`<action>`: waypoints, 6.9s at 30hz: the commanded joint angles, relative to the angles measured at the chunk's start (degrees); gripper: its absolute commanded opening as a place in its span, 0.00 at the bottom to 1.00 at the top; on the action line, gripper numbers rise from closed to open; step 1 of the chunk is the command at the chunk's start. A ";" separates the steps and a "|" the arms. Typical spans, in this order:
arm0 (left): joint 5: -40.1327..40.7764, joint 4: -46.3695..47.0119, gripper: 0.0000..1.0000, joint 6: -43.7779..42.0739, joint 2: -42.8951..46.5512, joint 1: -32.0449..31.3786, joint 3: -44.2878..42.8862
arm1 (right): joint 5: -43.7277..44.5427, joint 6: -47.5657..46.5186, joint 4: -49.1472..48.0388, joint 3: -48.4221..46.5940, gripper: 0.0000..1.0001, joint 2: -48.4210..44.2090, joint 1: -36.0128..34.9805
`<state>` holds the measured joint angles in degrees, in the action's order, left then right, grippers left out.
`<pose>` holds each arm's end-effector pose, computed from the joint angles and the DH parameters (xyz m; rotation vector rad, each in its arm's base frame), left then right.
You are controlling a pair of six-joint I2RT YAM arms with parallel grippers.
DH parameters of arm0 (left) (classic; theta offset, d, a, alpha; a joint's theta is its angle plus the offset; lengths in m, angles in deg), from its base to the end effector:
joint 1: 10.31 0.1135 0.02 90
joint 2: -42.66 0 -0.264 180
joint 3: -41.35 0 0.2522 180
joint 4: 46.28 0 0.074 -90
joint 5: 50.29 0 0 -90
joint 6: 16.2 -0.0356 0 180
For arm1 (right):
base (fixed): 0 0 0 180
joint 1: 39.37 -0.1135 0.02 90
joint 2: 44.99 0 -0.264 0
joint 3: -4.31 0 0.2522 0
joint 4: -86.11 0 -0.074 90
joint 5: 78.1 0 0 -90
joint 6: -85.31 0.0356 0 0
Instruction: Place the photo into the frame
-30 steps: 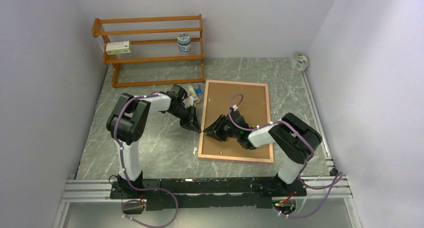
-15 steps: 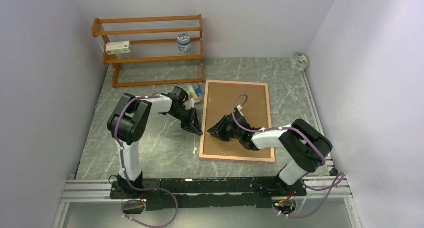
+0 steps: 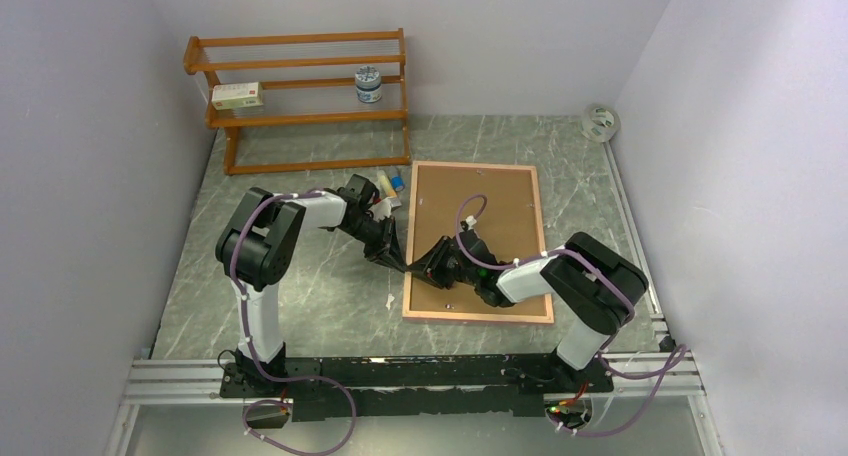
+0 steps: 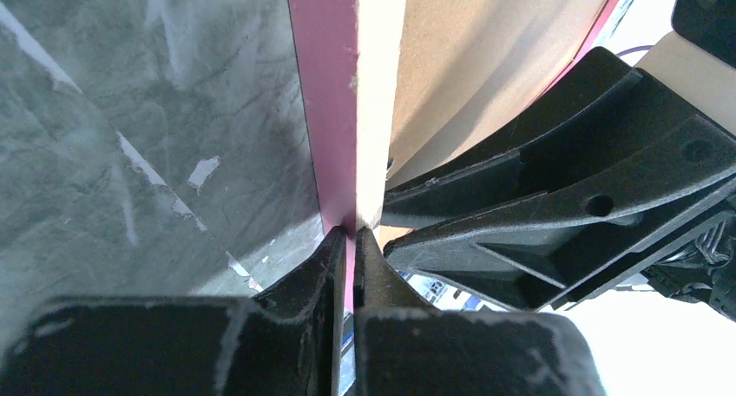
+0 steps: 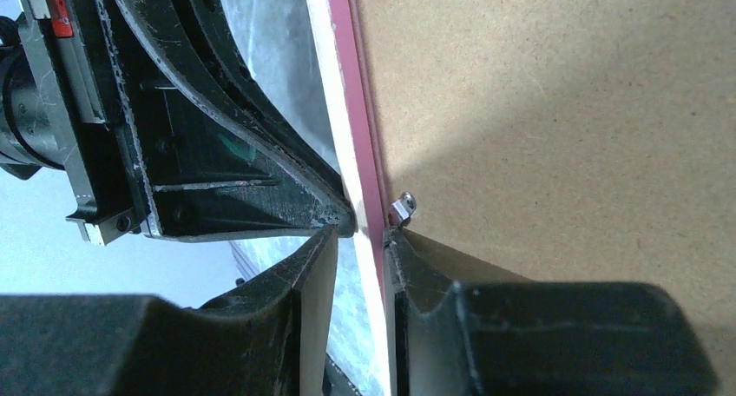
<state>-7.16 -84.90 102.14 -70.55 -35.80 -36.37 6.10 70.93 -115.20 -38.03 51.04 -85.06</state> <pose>0.3104 -0.1768 0.1151 -0.0976 -2.7453 1.2330 0.1996 0.2097 0.1142 0.5667 2.3844 1.2353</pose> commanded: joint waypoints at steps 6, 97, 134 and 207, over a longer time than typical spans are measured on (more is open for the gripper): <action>8.43 -2.27 0.04 -2.84 -3.13 -1.78 1.58 | 8.15 -2.58 1.16 0.54 0.29 -2.89 -0.17; 9.10 -1.01 0.14 -0.23 -1.57 -1.91 3.65 | 8.50 -10.66 7.33 -5.66 0.21 -4.20 0.28; 24.32 23.24 0.18 19.12 0.44 -11.13 14.24 | 13.76 -47.95 56.71 -22.21 0.36 -10.41 0.86; 22.74 27.94 0.09 20.31 -2.38 -11.92 18.07 | 18.74 -45.23 53.43 -20.15 0.28 -4.00 -0.89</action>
<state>-1.09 -47.20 127.12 -67.49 -46.69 -21.53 22.88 25.53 -60.84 -57.50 44.60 -86.18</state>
